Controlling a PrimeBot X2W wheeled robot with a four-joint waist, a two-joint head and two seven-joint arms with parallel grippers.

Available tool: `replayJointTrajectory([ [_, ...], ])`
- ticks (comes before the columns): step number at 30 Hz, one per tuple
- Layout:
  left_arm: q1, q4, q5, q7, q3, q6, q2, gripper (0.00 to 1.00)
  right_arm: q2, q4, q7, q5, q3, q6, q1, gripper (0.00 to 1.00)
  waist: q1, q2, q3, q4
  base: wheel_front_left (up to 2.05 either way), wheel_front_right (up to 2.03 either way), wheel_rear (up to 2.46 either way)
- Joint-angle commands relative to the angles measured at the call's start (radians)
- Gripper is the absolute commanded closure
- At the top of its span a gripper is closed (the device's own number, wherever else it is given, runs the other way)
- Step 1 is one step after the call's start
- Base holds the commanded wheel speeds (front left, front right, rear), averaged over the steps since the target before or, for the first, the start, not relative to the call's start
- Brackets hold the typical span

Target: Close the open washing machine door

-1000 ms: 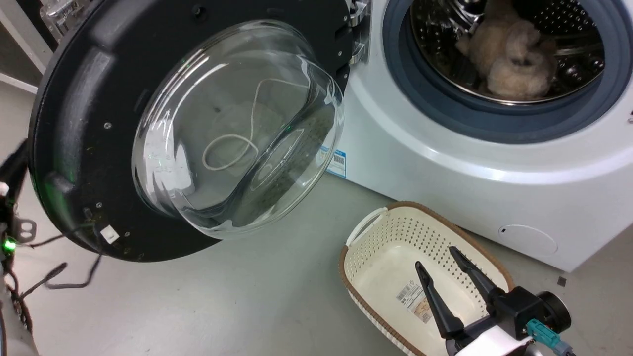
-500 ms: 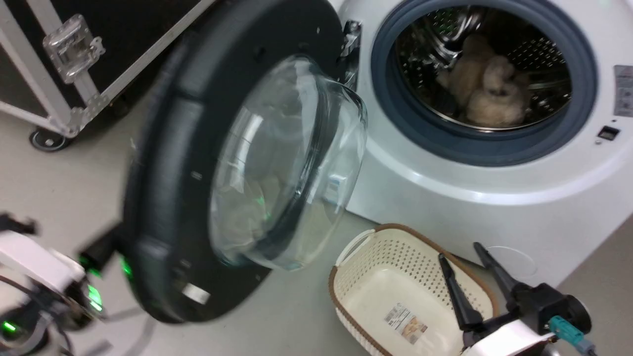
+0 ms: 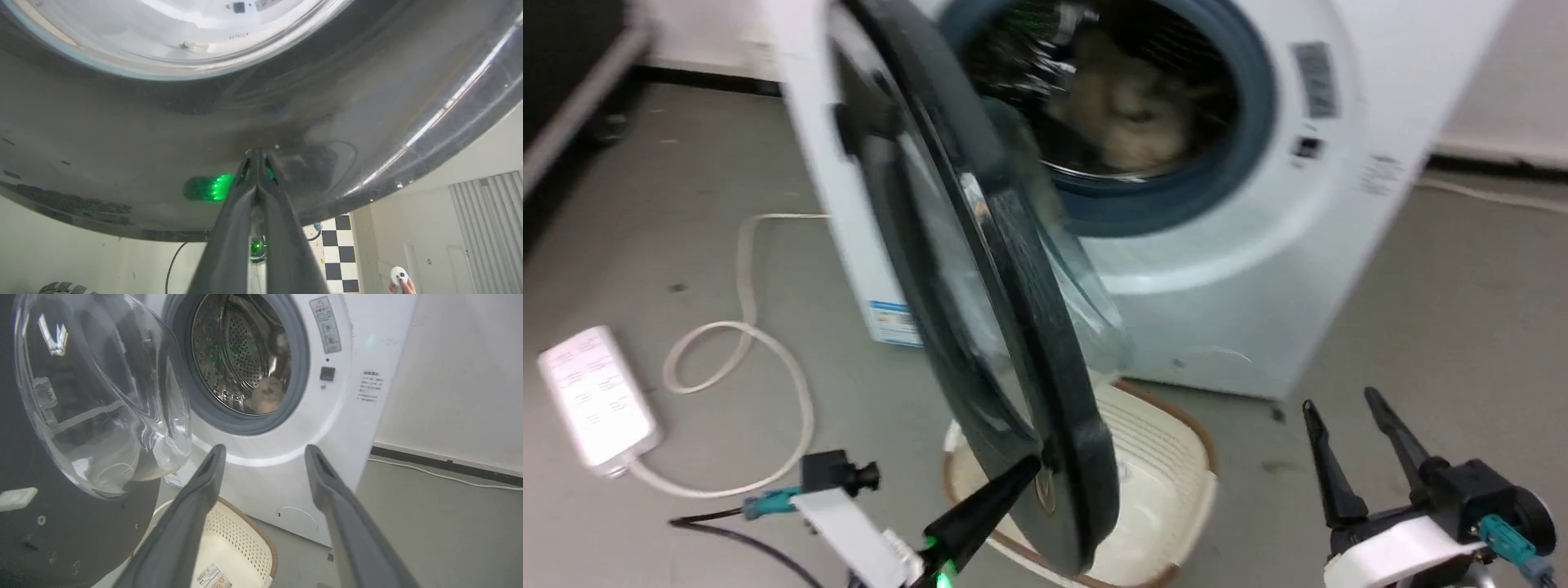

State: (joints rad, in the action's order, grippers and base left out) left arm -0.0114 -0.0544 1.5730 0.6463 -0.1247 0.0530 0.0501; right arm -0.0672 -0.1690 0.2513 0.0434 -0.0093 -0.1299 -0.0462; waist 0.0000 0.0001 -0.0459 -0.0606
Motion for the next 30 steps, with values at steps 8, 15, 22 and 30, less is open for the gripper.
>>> replayJointTrajectory([
  [8, 0.262, 0.171, 0.061, -0.271, -0.144, 0.049, 0.0, 1.0, 0.001, 0.002, 0.002, 0.02, -0.001, -0.001, -0.053, 0.0, 0.0, -0.0001, -0.171, 0.275, 0.0, 0.0, 0.0],
  [15, 0.452, 0.332, 0.093, -0.438, -0.197, 0.058, 0.0, 1.0, 0.011, -0.027, 0.009, 0.042, 0.017, -0.001, -0.082, 0.0, 0.0, -0.0001, -0.219, 0.373, 0.0, 0.0, 0.0],
  [22, 0.609, 0.486, 0.13, -0.586, -0.246, 0.071, 0.0, 1.0, 0.015, -0.035, 0.01, 0.053, 0.022, -0.001, -0.094, 0.0, 0.0, -0.0001, -0.23, 0.394, 0.0, 0.0, 0.0],
  [30, 0.662, 0.53, 0.168, -0.695, -0.318, 0.077, 0.0, 1.0, 0.017, -0.03, 0.01, 0.053, 0.026, -0.001, -0.09, 0.0, 0.0, -0.0001, -0.192, 0.324, 0.0, 0.0, 0.0],
])
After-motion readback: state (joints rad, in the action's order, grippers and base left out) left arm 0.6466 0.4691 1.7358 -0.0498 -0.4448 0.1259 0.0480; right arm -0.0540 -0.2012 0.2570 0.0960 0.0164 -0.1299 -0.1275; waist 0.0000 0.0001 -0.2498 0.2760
